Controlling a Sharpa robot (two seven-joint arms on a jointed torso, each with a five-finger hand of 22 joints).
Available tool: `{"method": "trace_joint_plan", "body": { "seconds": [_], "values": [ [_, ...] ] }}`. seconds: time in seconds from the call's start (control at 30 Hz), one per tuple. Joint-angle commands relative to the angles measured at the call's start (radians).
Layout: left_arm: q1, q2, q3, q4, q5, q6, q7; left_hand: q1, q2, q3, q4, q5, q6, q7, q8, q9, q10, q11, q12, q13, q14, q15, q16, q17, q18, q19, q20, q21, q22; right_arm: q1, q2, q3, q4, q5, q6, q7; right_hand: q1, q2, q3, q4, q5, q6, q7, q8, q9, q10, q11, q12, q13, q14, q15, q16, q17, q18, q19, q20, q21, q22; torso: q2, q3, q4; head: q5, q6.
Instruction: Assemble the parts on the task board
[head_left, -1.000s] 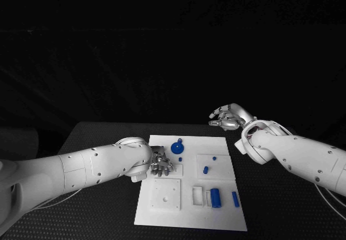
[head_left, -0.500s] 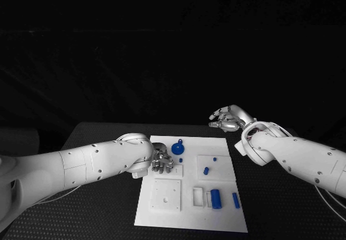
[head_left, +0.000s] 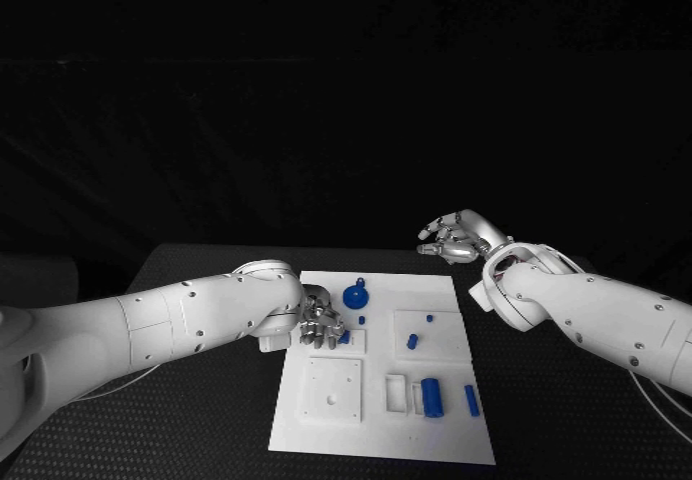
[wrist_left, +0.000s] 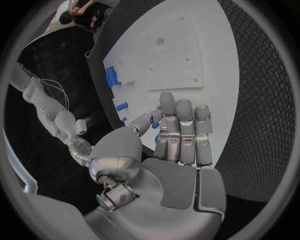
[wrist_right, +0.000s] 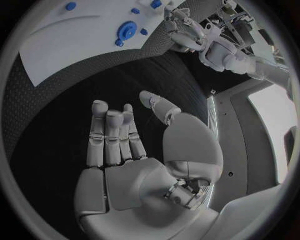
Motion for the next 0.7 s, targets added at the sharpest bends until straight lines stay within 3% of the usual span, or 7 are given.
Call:
{"method": "trace_joint_plan", "body": {
  "seconds": [0.03,0.13,0.23,0.4,0.5,0.57,0.7],
  "values": [
    [0.002,0.000,0.002,-0.004,0.043,0.055,0.016,0.000,-0.008,0.041,-0.036,0.004,0.008,0.002,0.005,0.001,-0.003,0.007,-0.004,0.002,-0.001,0.005,0.001,0.001,-0.004,-0.002,-0.094,0.005,0.009,-0.001,-0.001,0.000,0.001,0.002,0.014,0.007,-0.009,0.003,0.000,0.005,0.006,0.000,0.008,-0.006,0.001,-0.008,0.001,0.007,-0.002,-0.005,0.000,0.006,-0.001,0.009,-0.006,0.002,0.005,0.021,0.000,0.0002,-0.0009,-0.001,0.000],
    [0.002,-0.004,0.006,-0.003,0.043,0.045,0.018,0.000,-0.009,0.041,-0.036,0.004,0.008,0.002,0.005,0.001,-0.003,0.007,-0.004,0.002,-0.001,0.005,0.001,0.001,-0.004,-0.002,-0.093,0.005,0.009,-0.001,-0.001,0.000,0.002,0.003,0.015,0.007,-0.009,0.003,0.000,0.005,0.006,0.000,0.008,-0.006,0.001,-0.008,0.001,0.007,-0.002,-0.005,0.000,0.006,-0.002,0.009,-0.006,0.002,0.005,0.021,0.001,0.0004,-0.0003,-0.001,-0.001],
    [0.002,-0.012,0.016,0.005,0.043,0.010,0.025,-0.001,-0.009,0.039,-0.034,0.000,0.007,0.003,0.005,0.001,-0.004,0.008,-0.004,0.002,-0.002,0.006,0.000,0.001,-0.005,-0.002,-0.092,0.005,0.010,-0.001,-0.002,0.000,0.003,0.003,0.015,0.009,-0.009,0.003,0.000,0.005,0.006,0.000,0.008,-0.006,0.001,-0.008,0.001,0.007,-0.002,-0.005,0.000,0.006,-0.002,0.009,-0.006,0.002,0.005,0.021,0.000,0.0008,-0.0005,0.000,0.000],
    [0.004,-0.052,0.036,0.042,0.033,-0.083,0.065,0.004,-0.027,0.033,-0.030,-0.069,-0.015,0.009,-0.004,-0.005,-0.008,0.013,-0.009,0.004,-0.004,0.002,-0.005,0.000,-0.002,0.005,-0.093,0.002,0.009,-0.001,-0.004,0.000,0.010,-0.008,0.023,0.015,-0.006,0.004,0.001,0.002,0.006,0.000,0.008,-0.006,0.001,-0.008,0.000,0.007,-0.002,-0.005,-0.001,0.007,-0.002,0.009,-0.006,0.002,0.005,0.021,0.000,0.0008,0.0001,-0.001,0.002],
    [0.010,-0.080,0.038,0.066,0.031,-0.116,0.092,0.048,-0.077,0.042,-0.031,-0.164,-0.035,0.015,-0.011,-0.008,-0.027,0.018,-0.019,0.002,-0.016,0.000,-0.015,-0.004,0.001,0.001,-0.095,-0.003,0.008,-0.001,-0.006,0.000,0.014,-0.034,0.028,0.015,0.001,0.005,0.002,-0.006,0.005,-0.001,0.008,-0.007,0.001,-0.009,0.000,0.008,-0.003,-0.006,-0.001,0.008,-0.002,0.009,-0.006,0.001,0.006,0.021,0.000,0.0009,0.0001,-0.002,0.004],
    [0.012,-0.097,0.039,0.077,0.031,-0.140,0.109,0.079,-0.101,0.043,-0.027,-0.200,-0.046,0.019,-0.013,-0.009,-0.039,0.024,-0.026,0.001,-0.026,0.006,-0.025,-0.008,-0.004,-0.006,-0.090,-0.013,0.005,-0.001,-0.007,0.000,0.016,-0.040,0.034,0.014,0.003,0.004,0.002,-0.009,0.003,-0.002,0.008,-0.007,0.001,-0.009,0.000,0.009,-0.003,-0.006,-0.001,0.008,-0.003,0.009,-0.007,0.001,0.006,0.021,-0.001,0.0008,0.0001,-0.004,0.004],
    [0.012,-0.142,0.039,0.103,0.042,-0.181,0.153,0.156,-0.194,0.042,-0.023,-0.357,-0.078,0.039,-0.018,-0.010,-0.099,0.041,-0.070,-0.016,-0.078,0.035,-0.074,-0.029,-0.015,-0.047,-0.067,-0.057,-0.010,-0.001,-0.008,0.000,0.020,-0.118,0.078,0.028,0.015,0.007,0.003,-0.027,-0.012,-0.003,0.009,-0.007,0.002,-0.009,0.001,0.011,-0.006,-0.006,0.000,0.010,-0.004,0.009,-0.007,0.000,0.007,0.021,0.000,0.0003,0.0002,-0.007,0.005]
  ]
}}
